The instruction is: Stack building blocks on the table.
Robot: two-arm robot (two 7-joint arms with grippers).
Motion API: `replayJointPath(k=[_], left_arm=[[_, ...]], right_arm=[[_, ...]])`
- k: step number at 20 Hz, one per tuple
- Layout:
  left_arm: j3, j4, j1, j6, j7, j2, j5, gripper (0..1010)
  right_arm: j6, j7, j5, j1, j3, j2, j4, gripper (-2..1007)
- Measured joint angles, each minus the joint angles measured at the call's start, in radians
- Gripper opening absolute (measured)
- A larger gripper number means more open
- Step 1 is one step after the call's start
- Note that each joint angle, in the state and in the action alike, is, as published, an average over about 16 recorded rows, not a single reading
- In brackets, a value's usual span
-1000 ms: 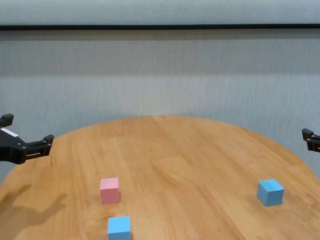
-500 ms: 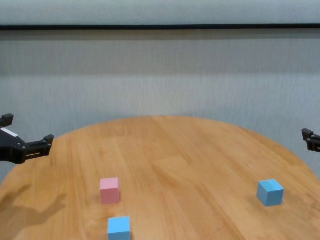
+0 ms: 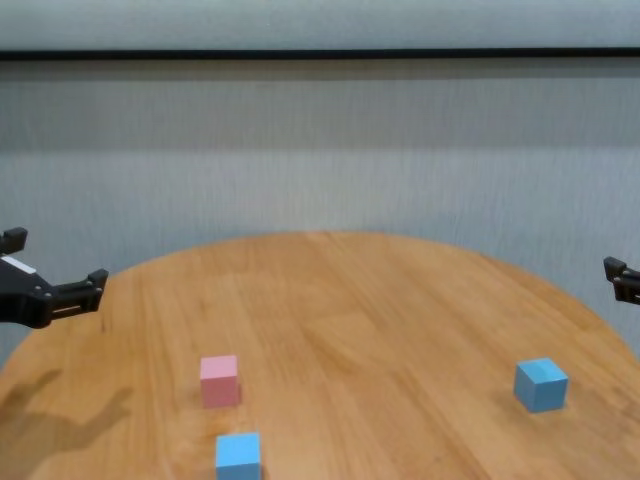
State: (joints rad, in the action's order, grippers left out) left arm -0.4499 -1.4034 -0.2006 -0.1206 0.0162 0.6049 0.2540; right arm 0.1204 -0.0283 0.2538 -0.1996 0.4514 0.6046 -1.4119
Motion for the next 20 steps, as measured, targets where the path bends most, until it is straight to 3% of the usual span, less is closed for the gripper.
replayJointPath(k=[8,15,20], left_arm=[[0.002,0.039,-0.015,0.003,-0.068,0.007,0.002,1003],[0.008,0.057,-0.027,-0.006,-0.174,0.029,0.019,1003],[0.016,0.030,-0.022,-0.020,-0.258,0.055,0.047,1003]], right_arm=[[0.000,0.000,0.000,0.000,0.000,0.000,0.000,1005],[0.000,0.000,0.000,0.000,0.000,0.000,0.000,1005],[0.000,0.000,0.000,0.000,0.000,0.000,0.000,1005]])
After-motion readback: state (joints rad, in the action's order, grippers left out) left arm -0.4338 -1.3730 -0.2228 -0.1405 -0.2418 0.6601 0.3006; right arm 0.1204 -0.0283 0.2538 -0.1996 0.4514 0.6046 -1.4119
